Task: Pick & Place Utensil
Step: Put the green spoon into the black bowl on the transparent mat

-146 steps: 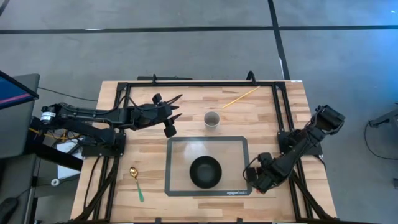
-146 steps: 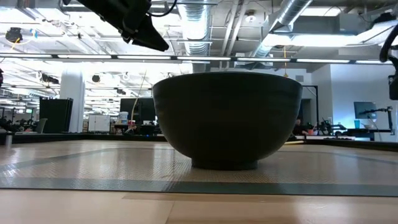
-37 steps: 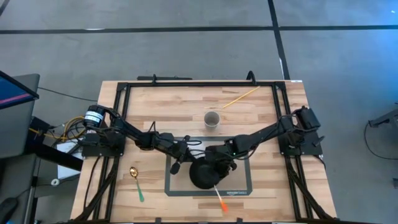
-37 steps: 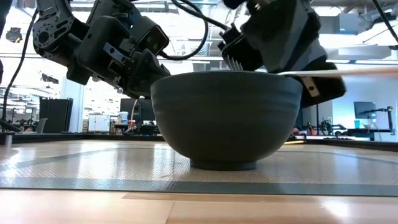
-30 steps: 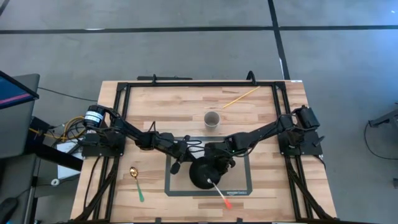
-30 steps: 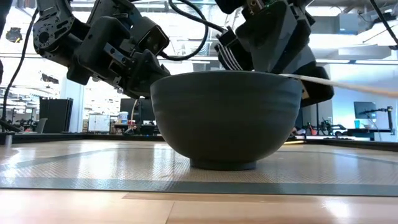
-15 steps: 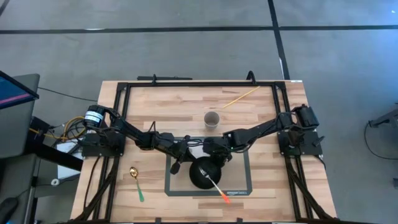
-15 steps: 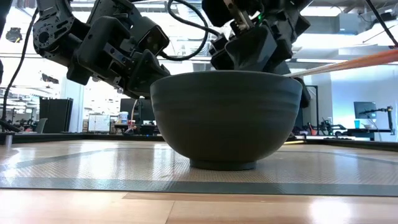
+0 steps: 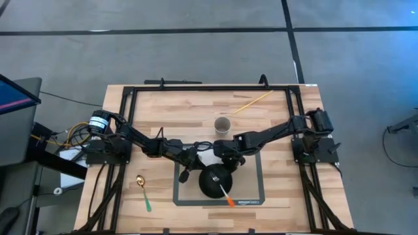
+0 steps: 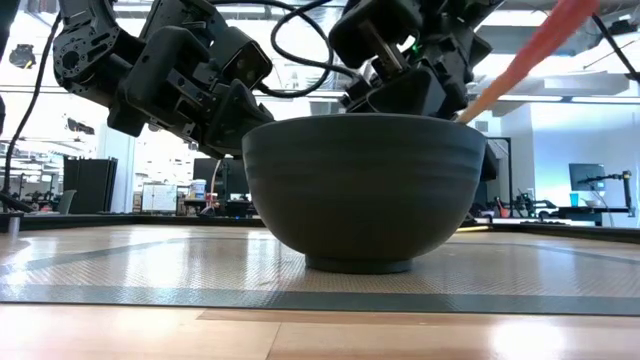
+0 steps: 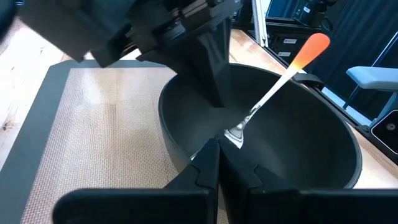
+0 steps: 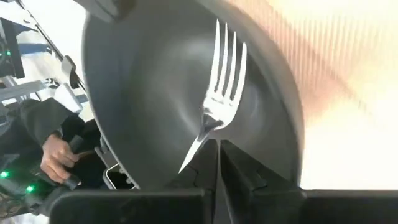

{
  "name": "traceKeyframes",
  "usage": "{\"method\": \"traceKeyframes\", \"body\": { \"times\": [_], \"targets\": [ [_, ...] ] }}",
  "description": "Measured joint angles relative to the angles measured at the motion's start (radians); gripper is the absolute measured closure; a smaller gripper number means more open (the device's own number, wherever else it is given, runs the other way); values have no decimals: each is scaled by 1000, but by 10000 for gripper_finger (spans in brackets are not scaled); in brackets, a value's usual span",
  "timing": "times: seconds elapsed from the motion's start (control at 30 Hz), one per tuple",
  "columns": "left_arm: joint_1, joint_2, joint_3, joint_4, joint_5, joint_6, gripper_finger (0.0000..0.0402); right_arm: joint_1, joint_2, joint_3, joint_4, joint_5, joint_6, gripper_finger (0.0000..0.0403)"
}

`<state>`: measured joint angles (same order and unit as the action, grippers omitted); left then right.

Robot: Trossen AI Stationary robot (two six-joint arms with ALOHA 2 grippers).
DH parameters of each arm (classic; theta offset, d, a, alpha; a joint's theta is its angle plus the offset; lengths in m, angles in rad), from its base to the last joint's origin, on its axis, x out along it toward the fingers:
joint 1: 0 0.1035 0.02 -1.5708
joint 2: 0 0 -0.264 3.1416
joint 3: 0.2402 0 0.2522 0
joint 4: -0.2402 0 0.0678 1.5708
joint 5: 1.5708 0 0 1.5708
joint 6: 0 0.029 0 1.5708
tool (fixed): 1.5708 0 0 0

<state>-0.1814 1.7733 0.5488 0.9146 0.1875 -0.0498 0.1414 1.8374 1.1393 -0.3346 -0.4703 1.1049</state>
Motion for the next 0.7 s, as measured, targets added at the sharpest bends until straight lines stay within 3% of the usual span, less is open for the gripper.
{"method": "traceKeyframes", "body": {
  "times": [0.37, 0.57, 0.7],
  "targets": [
    [0, 0, 0, 4, 0, 0, 396, -33, -21, 87, -10, 1, -156, 401],
    [0, -24, -2, 0, 0, 0, 392, -30, -30, 223, -171, 12, -406, 402],
    [-1, -111, -2, -4, 1, 0, 391, -30, -73, 255, -321, 158, -537, 401]
  ]
}}
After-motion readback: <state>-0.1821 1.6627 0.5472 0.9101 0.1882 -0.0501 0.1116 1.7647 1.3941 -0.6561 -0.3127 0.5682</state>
